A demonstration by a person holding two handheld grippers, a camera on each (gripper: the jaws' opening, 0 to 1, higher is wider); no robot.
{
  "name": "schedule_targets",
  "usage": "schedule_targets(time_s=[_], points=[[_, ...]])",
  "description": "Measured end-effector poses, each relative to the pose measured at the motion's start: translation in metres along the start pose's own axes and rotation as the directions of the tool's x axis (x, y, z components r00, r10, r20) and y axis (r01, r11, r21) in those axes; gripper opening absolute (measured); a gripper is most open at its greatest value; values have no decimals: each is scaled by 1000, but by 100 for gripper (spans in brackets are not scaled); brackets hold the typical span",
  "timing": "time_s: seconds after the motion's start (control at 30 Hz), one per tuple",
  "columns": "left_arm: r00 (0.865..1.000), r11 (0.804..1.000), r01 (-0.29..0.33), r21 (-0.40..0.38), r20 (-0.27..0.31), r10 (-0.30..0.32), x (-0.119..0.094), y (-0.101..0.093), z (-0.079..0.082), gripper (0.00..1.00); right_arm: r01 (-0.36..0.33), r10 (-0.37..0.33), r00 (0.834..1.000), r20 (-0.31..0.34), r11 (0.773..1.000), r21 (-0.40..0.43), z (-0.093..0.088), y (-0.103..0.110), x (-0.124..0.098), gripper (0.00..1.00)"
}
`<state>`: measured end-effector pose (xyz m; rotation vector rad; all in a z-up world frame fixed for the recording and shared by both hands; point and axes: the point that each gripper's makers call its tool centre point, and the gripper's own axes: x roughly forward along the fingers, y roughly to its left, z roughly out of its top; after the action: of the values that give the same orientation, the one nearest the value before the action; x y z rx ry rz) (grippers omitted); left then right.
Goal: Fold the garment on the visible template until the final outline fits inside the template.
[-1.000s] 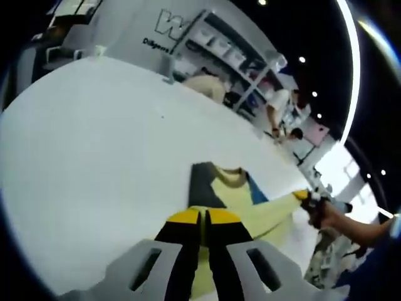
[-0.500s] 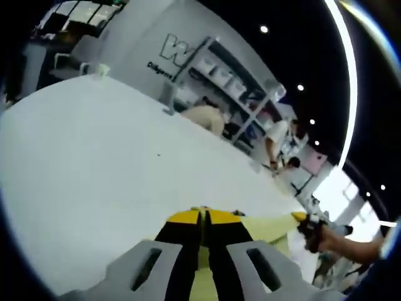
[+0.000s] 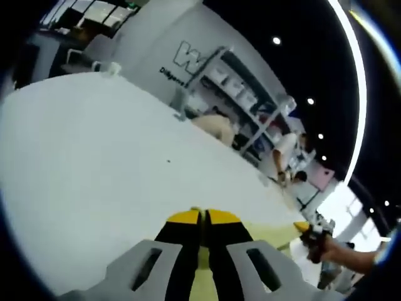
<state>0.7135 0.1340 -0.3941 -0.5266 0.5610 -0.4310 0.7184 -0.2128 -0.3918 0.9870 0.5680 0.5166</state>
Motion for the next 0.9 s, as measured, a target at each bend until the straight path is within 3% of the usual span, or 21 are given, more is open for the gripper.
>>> schedule_targets(time_s=[0.07, 0.13, 0.3, 0.4, 0.53, 0.7, 0.8, 0.9], points=[[996, 998, 12, -63, 84, -7, 3, -6, 17, 0, -40, 37, 998, 54, 998, 54, 14, 7, 4, 0], [994, 1000, -1, -27, 114, 4, 7, -9, 26, 0, -70, 64, 995, 83, 995, 74, 23, 13, 7, 0], [980, 998, 5, -70, 197, 9, 26, -1, 47, 0, -58, 59, 995, 78, 998, -5, 41, 22, 25, 0], [983, 995, -20, -101, 180, 38, 36, 13, 40, 0, -16, 18, 999, 47, 999, -52, 36, 12, 35, 0], [984, 991, -49, -127, 164, 70, 53, 32, 28, 0, 31, -30, 999, 43, 999, -25, 32, -19, 45, 0], [979, 991, -36, -131, 192, 61, 66, 38, 28, 0, 39, -39, 998, 58, 999, -6, 37, -36, 53, 0], [975, 992, -23, -126, 217, 50, 76, 43, 37, 0, 40, -40, 997, 72, 999, -5, 43, -39, 62, 0], [971, 988, -32, -149, 230, 66, 79, 45, 33, 0, 61, -61, 995, 77, 998, -3, 43, -50, 70, 0]])
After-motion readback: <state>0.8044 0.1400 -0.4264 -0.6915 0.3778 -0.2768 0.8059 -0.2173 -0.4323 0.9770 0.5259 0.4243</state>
